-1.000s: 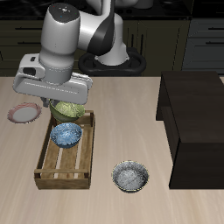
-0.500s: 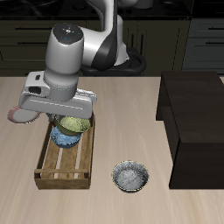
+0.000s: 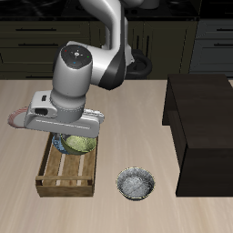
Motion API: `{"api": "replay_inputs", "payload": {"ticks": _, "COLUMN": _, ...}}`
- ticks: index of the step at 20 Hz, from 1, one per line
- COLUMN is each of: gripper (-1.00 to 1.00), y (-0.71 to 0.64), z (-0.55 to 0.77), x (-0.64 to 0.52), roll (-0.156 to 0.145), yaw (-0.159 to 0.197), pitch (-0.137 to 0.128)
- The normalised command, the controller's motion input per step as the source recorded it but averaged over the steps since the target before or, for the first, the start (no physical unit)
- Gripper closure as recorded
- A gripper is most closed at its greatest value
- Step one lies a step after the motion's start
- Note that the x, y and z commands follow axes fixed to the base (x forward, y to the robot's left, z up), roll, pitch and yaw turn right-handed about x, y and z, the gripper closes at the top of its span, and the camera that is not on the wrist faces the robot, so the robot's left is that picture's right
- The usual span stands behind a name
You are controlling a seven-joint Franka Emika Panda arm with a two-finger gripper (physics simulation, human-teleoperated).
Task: Place the blue bowl and the green bowl in the wooden tray
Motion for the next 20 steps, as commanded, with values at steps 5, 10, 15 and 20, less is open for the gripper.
{"api": "replay_inputs", "payload": {"ticks": 5, "gripper": -1.00, "y": 0.08, "z": -0.19, "x": 0.04, "roll": -0.031, "yaw": 0.018, "pitch": 0.018}}
{"api": "replay_inputs", "payload": {"ticks": 10, "gripper": -1.00, "y": 0.04, "z": -0.12, "x": -0.01, "roll": -0.005, "yaw": -0.023, "pitch": 0.021}}
{"api": "replay_inputs", "payload": {"ticks": 15, "gripper": -1.00, "y": 0.21, "z": 0.02, "x": -0.10, "roll": 0.069, "yaw": -0.009, "pitch": -0.011}}
{"api": "replay_inputs", "payload": {"ticks": 20, "gripper": -1.00, "y": 0.25, "z": 0.24, "x": -0.32, "roll": 0.050, "yaw": -0.019, "pitch": -0.030}}
